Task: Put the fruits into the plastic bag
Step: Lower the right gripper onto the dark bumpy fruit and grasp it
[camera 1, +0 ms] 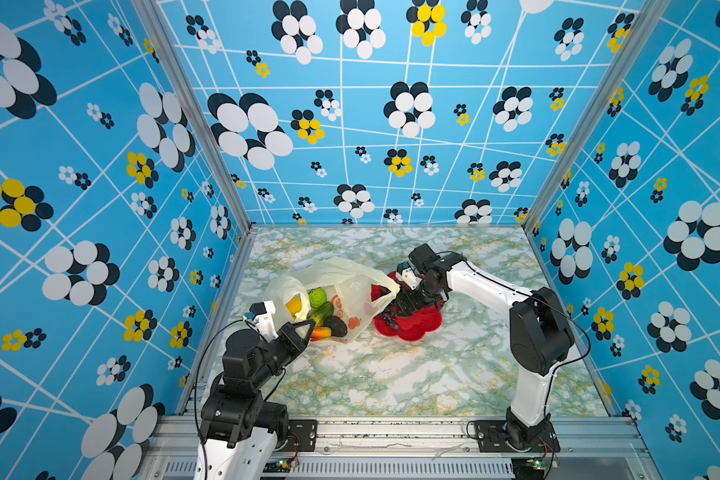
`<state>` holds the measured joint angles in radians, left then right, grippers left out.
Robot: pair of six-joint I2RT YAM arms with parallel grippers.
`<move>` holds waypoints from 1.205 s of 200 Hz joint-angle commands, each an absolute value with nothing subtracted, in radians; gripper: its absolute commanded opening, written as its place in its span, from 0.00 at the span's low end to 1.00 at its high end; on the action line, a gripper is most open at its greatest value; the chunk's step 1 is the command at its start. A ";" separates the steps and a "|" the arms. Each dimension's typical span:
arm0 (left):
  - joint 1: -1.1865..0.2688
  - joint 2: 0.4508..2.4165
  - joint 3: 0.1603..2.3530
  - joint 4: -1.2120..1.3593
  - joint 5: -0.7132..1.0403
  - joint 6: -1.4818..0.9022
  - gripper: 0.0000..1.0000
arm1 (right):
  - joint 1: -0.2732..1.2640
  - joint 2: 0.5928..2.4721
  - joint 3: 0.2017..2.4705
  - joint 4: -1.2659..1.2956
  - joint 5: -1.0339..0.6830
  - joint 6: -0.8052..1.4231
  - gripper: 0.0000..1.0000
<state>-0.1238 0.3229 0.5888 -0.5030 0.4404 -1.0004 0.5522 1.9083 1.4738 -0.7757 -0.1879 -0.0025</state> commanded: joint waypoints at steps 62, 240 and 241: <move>-0.117 0.291 0.575 -0.537 0.421 -1.010 0.00 | 0.552 2.030 1.563 -0.758 -0.186 -0.118 0.99; -0.117 0.304 0.578 -0.534 0.428 -1.012 0.00 | 0.552 1.929 1.348 -0.606 -0.124 0.062 0.89; -0.117 0.304 0.578 -0.534 0.428 -1.011 0.00 | 0.552 1.928 1.348 -0.606 -0.120 0.063 0.89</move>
<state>-0.1238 0.2977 0.5835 -0.5537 0.4263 -1.0046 0.5522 1.9285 1.3529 -0.6319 -0.2077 0.0208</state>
